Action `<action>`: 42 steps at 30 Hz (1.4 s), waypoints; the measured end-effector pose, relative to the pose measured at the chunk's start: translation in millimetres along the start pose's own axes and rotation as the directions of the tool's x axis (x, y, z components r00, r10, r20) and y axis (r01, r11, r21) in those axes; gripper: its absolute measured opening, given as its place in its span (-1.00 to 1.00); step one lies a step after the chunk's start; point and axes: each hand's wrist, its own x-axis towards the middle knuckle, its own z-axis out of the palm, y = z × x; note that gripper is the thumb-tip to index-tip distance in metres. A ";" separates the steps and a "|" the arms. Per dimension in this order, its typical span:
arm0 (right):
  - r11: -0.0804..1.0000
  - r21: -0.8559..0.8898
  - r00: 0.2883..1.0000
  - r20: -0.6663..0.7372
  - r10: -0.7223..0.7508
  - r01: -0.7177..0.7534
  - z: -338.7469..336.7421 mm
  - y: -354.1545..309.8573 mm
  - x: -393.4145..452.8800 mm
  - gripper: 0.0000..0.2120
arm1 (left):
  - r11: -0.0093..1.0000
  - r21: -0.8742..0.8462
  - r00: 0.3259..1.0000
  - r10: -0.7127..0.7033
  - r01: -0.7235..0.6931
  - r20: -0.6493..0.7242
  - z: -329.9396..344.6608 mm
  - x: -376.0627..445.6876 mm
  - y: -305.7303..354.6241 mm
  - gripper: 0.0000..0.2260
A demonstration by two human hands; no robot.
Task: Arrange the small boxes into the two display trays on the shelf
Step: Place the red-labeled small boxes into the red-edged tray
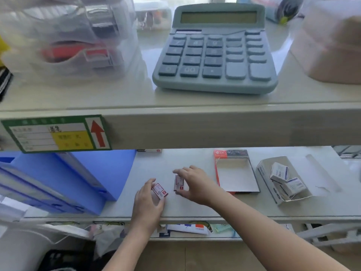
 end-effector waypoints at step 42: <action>0.955 -0.154 0.967 -0.038 0.252 -0.255 -36.6 104.4 -85.2 -0.48 | 0.741 0.359 0.770 0.325 -0.568 0.549 89.6 53.5 102.4 -0.36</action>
